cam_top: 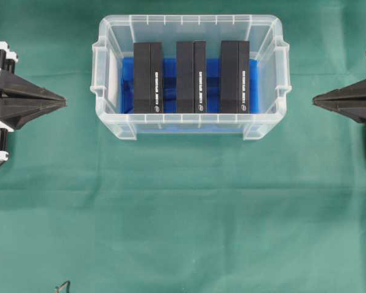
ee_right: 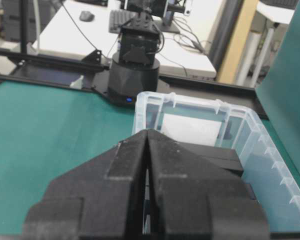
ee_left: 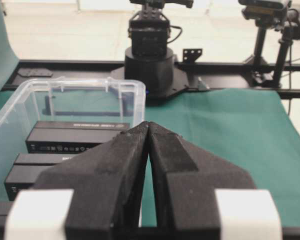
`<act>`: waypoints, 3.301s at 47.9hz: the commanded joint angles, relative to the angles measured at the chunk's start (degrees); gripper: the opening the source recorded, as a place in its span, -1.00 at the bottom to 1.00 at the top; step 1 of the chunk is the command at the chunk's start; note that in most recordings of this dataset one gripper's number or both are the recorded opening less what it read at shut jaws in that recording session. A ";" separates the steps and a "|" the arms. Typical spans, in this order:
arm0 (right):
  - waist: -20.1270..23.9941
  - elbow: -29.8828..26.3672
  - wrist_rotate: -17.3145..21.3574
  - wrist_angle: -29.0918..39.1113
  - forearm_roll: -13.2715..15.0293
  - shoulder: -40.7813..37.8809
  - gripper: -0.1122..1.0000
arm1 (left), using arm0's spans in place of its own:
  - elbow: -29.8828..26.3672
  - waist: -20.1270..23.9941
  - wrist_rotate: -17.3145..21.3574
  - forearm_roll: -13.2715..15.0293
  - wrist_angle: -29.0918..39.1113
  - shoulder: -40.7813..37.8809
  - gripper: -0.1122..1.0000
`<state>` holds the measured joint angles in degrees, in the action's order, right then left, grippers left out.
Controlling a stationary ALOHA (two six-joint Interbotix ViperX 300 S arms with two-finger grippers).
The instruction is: Take the box out of the case with the left arm.
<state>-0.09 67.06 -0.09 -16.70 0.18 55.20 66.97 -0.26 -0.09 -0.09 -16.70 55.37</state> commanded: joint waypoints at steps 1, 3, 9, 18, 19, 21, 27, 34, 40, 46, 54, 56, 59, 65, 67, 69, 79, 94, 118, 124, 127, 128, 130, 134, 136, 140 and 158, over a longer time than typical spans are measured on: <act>0.09 -1.41 0.26 0.00 -0.18 -0.35 -0.80 | -1.05 0.09 0.00 -1.23 0.18 -0.18 -0.80; 0.09 -1.85 0.62 0.62 -0.26 -0.53 -0.80 | -1.23 0.09 -0.09 -1.23 0.53 0.09 -0.80; 0.09 -3.52 2.55 4.13 -0.18 -0.44 -0.80 | -1.67 0.09 -0.09 -1.23 1.76 0.79 -0.80; 0.09 -6.94 7.91 8.96 -0.26 -0.44 -0.80 | -4.04 0.00 -1.67 -1.23 4.39 2.11 -0.80; 0.09 -7.56 8.61 9.40 -0.26 -0.44 -0.80 | -4.57 0.00 -1.93 -1.23 4.92 2.29 -0.80; 0.09 -9.14 9.67 10.20 -0.35 -0.44 -0.80 | -5.71 0.00 -2.37 -1.23 6.15 2.64 -0.80; 0.09 -14.33 11.16 14.24 -0.35 -0.62 -0.80 | -10.20 0.00 -3.43 -1.14 11.69 3.08 -0.80; -0.18 -21.53 11.16 21.18 -0.26 -1.32 -0.80 | -17.14 0.00 -4.83 -1.23 20.74 2.55 -0.80; -0.53 -27.42 11.16 26.54 -0.09 -2.81 -0.80 | -23.29 0.00 -5.01 -1.23 28.13 1.41 -0.80; -0.88 -31.82 11.16 30.59 0.09 -4.22 -0.80 | -27.77 0.00 -5.01 -1.23 32.78 -0.09 -0.80; -1.76 -32.78 11.25 33.31 0.09 -4.92 -0.80 | -29.53 0.00 -5.01 -1.32 35.60 -1.49 -0.80; -1.85 -32.78 11.25 33.84 0.09 -4.83 -0.80 | -29.62 0.00 -5.01 -1.32 35.95 -1.67 -0.80; -2.02 -32.87 11.25 34.63 0.09 -4.83 -0.80 | -29.71 0.00 -5.10 -1.32 37.18 -1.93 -0.80; -2.46 -33.57 11.25 40.61 0.09 -4.92 -0.80 | -31.03 0.00 -5.36 -1.23 43.59 -2.55 -0.80; -2.55 -34.10 11.34 43.95 0.09 -4.92 -0.80 | -31.90 0.00 -5.80 -1.23 46.93 -2.90 -0.80; -2.64 -34.72 11.34 47.72 0.09 -5.10 -0.80 | -32.87 -0.18 -6.24 -1.23 50.45 -3.43 -0.80; -2.72 -39.46 11.43 69.87 0.09 -7.29 -0.80 | -39.55 -1.23 -9.23 -1.23 72.25 -7.21 -0.80; -2.72 -44.03 13.10 99.14 0.09 -13.62 -0.80 | -46.41 -3.78 -11.78 -1.23 98.79 -14.24 -0.80; -2.72 -44.82 14.50 107.75 0.18 -16.08 -0.80 | -47.11 -3.16 -21.01 -1.58 103.36 -16.61 -0.80; -2.72 -44.82 14.50 107.84 0.53 -16.08 -0.80 | -47.11 -2.46 -32.78 -1.49 103.45 -16.70 -0.80; -2.72 -44.82 14.59 108.02 0.79 -16.08 -0.80 | -47.11 -2.46 -41.31 -1.49 103.45 -16.70 -0.80; -2.72 -44.82 14.59 107.93 0.79 -16.08 -0.80 | -47.11 -2.46 -43.95 -1.58 103.54 -16.70 -0.80; -2.72 -44.82 14.50 108.02 0.97 -16.08 -0.80 | -47.11 -2.46 -48.96 -1.85 103.62 -16.70 -0.80; -2.72 -44.91 14.59 108.02 1.05 -16.17 -0.80 | -47.11 -2.46 -59.15 -2.37 103.97 -16.70 -0.80; -2.72 -44.82 14.59 108.02 1.14 -16.08 -0.80 | -47.11 -2.37 -64.07 -2.37 104.24 -16.70 -0.80; -2.72 -44.82 14.59 108.02 1.14 -16.17 -0.80 | -47.11 -2.37 -73.56 -2.29 104.68 -16.70 -0.80; -2.72 -44.82 14.68 108.11 1.14 -16.26 -0.80 | -47.37 -1.67 -76.64 -2.64 104.94 -17.84 -0.80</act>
<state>-2.72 23.64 14.50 91.32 1.23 38.94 21.18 -2.64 -76.90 -2.46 88.33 37.88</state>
